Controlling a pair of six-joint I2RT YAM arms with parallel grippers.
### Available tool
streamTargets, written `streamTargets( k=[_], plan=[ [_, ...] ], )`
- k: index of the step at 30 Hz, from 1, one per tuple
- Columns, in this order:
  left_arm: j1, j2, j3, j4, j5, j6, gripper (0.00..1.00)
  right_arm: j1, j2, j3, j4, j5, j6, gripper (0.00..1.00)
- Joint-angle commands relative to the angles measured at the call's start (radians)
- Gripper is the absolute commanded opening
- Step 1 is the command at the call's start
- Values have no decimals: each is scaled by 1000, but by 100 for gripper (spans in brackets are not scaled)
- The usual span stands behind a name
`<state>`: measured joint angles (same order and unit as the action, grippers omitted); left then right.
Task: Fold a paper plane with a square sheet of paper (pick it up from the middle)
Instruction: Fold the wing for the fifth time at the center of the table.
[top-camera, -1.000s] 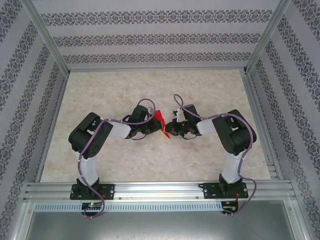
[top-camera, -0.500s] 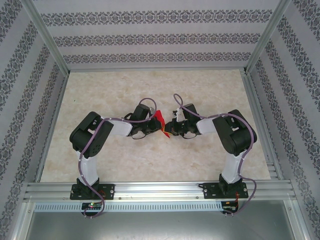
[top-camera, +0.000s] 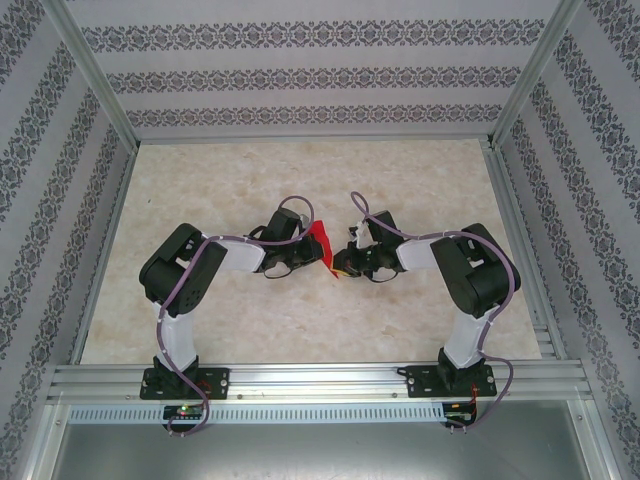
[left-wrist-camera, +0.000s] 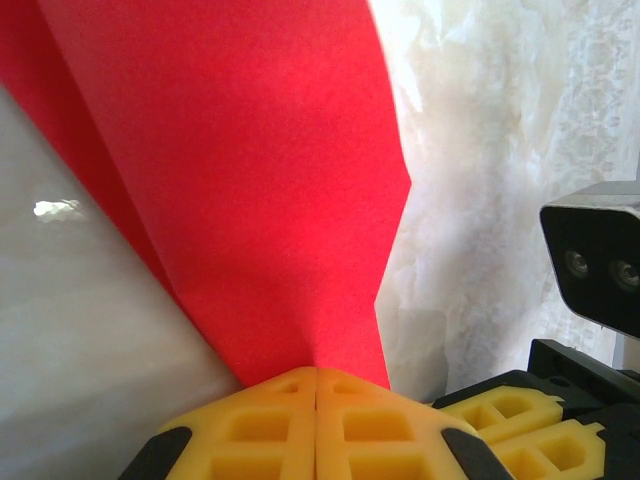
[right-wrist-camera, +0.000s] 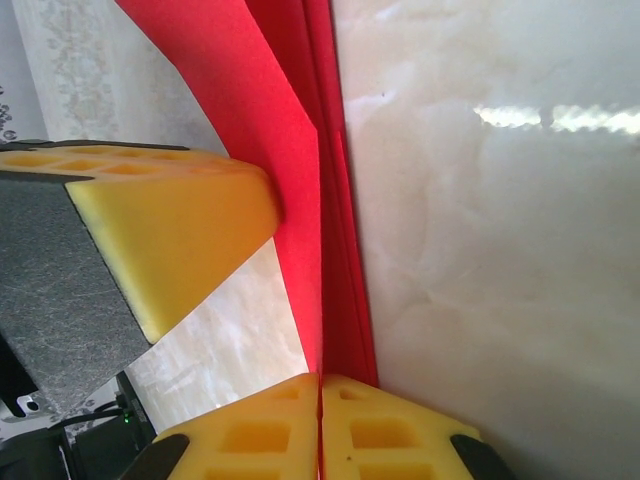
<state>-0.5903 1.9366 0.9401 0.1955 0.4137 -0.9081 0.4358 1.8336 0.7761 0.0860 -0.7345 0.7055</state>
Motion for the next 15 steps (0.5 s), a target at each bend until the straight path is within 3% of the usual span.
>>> streamTargets(
  k=[1, 8, 15],
  plan=[
    [-9, 25, -10, -100, -46, 21, 8, -2, 13, -16, -52, 1, -27, 8],
    [-8, 24, -10, -109, -49, 21, 8, -3, -73, -9, -94, -7, -42, 13],
    [-7, 26, -12, -107, -52, 14, 8, 10, -55, -11, -140, 10, -67, 9]
  ],
)
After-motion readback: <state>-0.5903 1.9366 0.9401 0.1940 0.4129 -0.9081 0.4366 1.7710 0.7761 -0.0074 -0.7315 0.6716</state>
